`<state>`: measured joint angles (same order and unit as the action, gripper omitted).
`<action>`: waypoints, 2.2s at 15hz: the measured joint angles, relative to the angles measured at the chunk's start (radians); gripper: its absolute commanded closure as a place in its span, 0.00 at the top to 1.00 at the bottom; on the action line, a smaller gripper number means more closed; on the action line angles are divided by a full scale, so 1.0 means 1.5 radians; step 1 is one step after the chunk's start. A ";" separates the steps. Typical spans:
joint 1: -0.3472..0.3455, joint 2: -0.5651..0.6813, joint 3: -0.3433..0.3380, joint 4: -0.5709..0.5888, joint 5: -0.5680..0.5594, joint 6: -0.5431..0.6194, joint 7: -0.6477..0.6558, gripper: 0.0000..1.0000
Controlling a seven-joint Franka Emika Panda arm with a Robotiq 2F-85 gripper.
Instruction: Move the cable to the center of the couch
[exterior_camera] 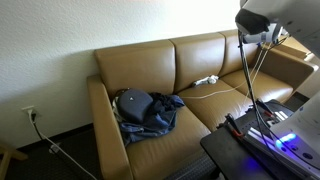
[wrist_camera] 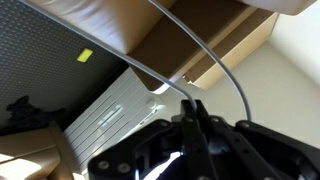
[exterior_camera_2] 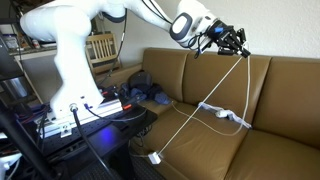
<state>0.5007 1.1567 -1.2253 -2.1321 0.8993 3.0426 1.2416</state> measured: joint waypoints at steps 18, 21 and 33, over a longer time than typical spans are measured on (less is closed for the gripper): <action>0.212 -0.236 0.397 0.022 0.079 0.173 0.145 0.01; 0.085 -0.304 0.530 0.022 0.070 0.163 0.107 0.31; 0.048 -0.216 0.377 0.001 -0.264 -0.171 0.170 1.00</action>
<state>0.5727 0.8322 -0.6602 -2.1298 0.5033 2.7857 1.4959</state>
